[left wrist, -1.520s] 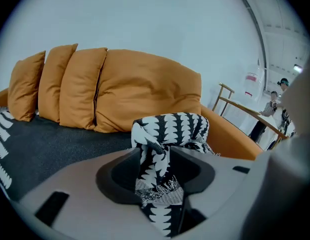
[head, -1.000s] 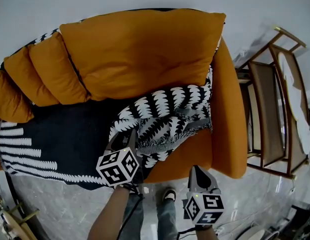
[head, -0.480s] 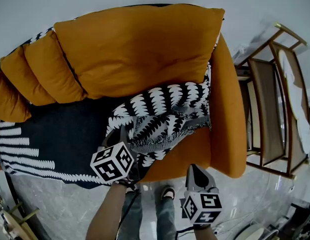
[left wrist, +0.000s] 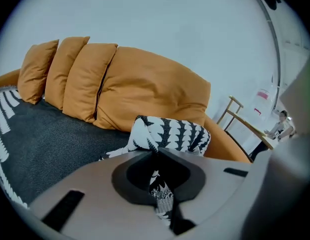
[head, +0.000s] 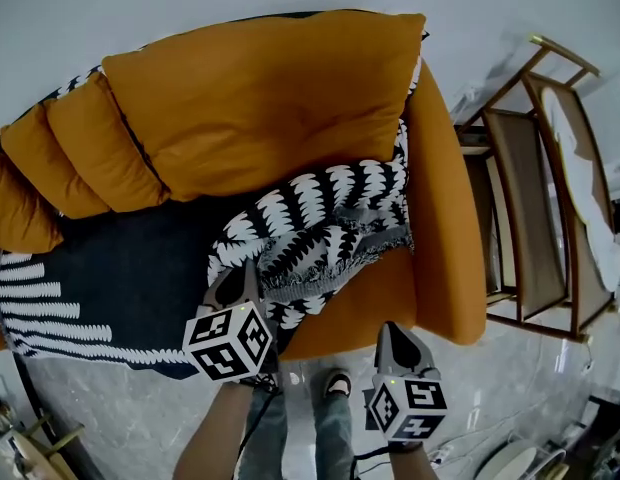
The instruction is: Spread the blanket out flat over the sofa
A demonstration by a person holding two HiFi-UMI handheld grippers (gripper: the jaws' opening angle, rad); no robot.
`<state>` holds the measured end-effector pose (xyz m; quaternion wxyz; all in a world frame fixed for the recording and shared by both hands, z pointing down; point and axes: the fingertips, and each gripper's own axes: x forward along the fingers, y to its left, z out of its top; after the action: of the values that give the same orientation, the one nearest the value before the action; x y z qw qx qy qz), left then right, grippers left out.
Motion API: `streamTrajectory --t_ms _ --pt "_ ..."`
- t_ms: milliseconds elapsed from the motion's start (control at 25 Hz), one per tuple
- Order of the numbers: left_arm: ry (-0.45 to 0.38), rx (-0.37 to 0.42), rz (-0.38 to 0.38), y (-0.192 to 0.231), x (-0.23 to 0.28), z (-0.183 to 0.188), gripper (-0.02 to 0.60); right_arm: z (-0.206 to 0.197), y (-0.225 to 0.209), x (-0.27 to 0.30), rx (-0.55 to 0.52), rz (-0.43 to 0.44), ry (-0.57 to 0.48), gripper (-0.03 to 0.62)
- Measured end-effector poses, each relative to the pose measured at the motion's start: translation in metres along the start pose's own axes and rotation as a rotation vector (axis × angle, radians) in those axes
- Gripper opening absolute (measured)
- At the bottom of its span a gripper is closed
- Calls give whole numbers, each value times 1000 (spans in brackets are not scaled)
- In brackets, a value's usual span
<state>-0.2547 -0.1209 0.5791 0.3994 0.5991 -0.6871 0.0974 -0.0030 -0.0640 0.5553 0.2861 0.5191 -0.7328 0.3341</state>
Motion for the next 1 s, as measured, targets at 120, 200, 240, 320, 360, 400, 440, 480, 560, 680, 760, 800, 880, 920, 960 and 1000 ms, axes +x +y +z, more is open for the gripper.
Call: streamTrajectory --t_ms 120,200,240,320,360,400,440,480,560,680,760,800,880,920,960,1000 --pt "-2 26 -17 -9 -11 0 15 2 -4 -8 14 -13 -20 5" --pt "0 45 -27 -14 -17 -2 16 2 -7 -14 23 -22 -32 5" --pt "2 52 -33 -16 -20 -3 15 1 -8 -17 27 -28 -38 5" --pt "8 64 -47 -23 -24 -5 15 1 -13 -24 36 -41 -52 5" --pt "10 70 -54 -26 -27 -6 15 1 -15 -27 42 -48 -59 5" --pt "13 75 -59 -30 -30 -7 15 1 -18 -31 47 -54 -64 5" --pt "15 80 -63 -34 -33 -7 15 1 -20 -36 52 -59 -70 5" --pt "18 85 -67 -38 -37 -8 15 1 -22 -40 57 -65 -75 5" --pt "23 92 -75 -46 -46 -11 15 1 -26 -51 69 -74 -86 5" --pt "31 104 -90 -56 -57 -14 15 -1 -31 -66 93 -85 -106 5" --pt "36 114 -100 -63 -64 -15 15 -3 -34 -75 106 -93 -119 5" --pt "38 120 -106 -66 -68 -16 15 -4 -35 -80 111 -98 -125 5" --pt "44 135 -117 -74 -76 -18 15 -5 -38 -89 120 -107 -137 5" --pt "48 144 -122 -79 -79 -19 15 -6 -41 -93 126 -112 -143 5" --pt "52 154 -128 -84 -82 -21 15 -7 -43 -98 134 -117 -148 5" --pt "56 164 -134 -89 -86 -23 15 -7 -45 -102 142 -121 -154 5"
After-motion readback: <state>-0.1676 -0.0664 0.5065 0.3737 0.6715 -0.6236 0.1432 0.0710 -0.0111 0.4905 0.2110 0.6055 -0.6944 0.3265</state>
